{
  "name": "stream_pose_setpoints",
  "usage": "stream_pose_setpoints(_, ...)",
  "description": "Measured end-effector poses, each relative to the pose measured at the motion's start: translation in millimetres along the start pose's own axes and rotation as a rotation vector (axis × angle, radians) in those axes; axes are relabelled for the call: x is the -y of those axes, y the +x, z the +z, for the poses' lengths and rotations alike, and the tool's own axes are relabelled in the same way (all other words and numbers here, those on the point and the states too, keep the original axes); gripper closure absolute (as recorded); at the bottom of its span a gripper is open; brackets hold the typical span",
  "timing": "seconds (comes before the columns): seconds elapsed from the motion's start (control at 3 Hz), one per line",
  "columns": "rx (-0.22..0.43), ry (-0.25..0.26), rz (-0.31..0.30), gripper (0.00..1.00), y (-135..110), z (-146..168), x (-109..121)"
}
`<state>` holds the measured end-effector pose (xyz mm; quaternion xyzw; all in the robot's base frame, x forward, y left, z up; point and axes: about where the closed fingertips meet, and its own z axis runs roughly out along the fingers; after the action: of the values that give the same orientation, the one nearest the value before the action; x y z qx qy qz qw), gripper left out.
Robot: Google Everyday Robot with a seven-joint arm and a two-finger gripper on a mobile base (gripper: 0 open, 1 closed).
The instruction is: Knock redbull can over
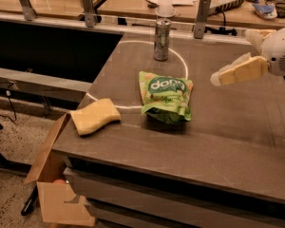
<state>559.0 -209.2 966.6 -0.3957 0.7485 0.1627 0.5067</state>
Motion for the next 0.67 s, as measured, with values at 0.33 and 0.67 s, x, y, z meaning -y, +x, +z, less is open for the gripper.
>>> stream_pose_setpoints(0.33,0.064,0.041,-0.002,0.0,5,59,15)
stream_pose_setpoints(0.67,0.128,0.067,0.01,0.0,5,116,38)
